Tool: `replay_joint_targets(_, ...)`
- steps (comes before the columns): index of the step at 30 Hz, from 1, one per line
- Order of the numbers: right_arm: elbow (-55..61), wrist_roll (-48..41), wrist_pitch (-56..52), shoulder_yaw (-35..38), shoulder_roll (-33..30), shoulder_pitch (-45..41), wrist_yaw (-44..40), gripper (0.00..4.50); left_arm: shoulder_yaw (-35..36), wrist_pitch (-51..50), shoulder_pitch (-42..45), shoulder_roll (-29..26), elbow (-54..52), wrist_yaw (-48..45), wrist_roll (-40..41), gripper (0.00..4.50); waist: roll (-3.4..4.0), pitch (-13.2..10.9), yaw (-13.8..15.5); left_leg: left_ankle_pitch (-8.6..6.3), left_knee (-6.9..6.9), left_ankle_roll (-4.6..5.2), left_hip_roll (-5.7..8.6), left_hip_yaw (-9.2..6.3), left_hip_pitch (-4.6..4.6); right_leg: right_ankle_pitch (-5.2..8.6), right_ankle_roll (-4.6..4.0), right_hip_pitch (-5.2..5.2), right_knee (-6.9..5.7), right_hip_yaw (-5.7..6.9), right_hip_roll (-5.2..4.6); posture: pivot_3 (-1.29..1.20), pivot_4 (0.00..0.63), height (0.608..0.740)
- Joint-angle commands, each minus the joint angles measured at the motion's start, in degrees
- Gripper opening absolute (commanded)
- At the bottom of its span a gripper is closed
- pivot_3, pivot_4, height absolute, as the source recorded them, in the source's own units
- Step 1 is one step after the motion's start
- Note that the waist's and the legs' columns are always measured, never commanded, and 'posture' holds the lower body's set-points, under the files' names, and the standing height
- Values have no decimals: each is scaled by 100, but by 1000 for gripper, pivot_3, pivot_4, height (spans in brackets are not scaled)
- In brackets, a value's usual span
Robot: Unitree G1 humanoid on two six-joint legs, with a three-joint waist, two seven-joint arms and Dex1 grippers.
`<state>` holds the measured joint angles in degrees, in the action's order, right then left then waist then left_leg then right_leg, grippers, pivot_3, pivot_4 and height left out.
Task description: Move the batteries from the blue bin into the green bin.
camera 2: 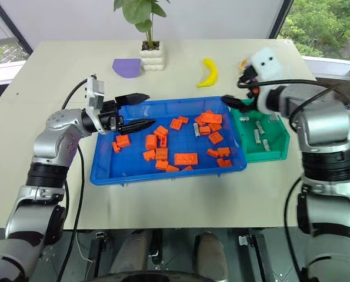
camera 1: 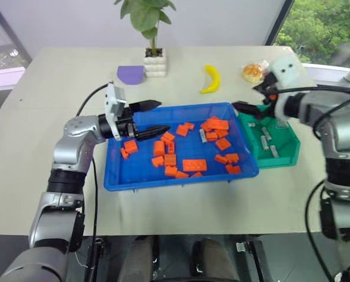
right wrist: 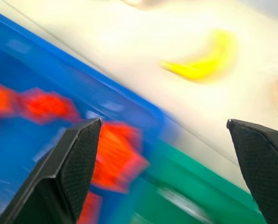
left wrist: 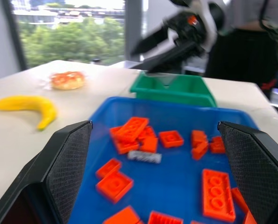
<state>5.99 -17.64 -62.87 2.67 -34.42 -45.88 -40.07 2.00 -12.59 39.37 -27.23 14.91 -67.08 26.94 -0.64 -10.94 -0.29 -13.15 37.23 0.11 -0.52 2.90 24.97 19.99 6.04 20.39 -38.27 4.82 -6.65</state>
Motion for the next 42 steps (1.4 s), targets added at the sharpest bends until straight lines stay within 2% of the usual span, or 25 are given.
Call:
replay_joint_targets(1, 693, -403, -526, -77, 470, 378, 258, 4396, 215, 134, -130, -17, -421, 367, -27, 4500, 0, 0, 37, 0, 1, 0, 3, -2, 0, 0, 0, -1, 0, 0, -2, 0, 150, 739)
replay_joint_targets(6, 973, -521, -658, -308, 808, 858, 526, 4396, 298, -237, -500, -87, -954, 478, 231, 4500, 0, 0, 95, -1, 12, 2, 6, -2, 8, 0, 0, 5, -4, -1, -5, 0, 150, 739)
replay_joint_targets(13, 816, -470, -455, -551, 785, 1087, 630, 4396, 355, -459, -794, -137, -1426, 656, 319, 4500, 1, 0, 76, -1, 11, 1, 4, -2, 8, 0, 0, 8, -7, -2, -2, 0, 150, 739)
replay_joint_targets(29, 242, -280, 133, -741, 582, 1159, 628, 4396, 356, -511, -878, -134, -1582, 835, 370, 4500, 0, 0, 73, -1, 10, 2, 4, -1, 8, 0, 0, 8, -6, -2, -2, 0, 150, 739)
replay_joint_targets(37, -345, 7, 633, -1005, 766, 1177, 725, 4396, 336, -488, -854, -132, -1574, 843, 360, 4500, -2, 2, 63, -1, 11, 2, 3, -1, 7, 0, 0, 7, -6, -2, -1, 0, 150, 739)
replay_joint_targets(42, -727, 66, 813, -957, 1076, 950, 865, 4396, 254, -656, -942, -367, -1746, 646, 356, 4500, -2, 2, 43, -1, 10, 2, 2, -1, 7, 0, 0, 7, -6, -2, 0, 0, 150, 739)
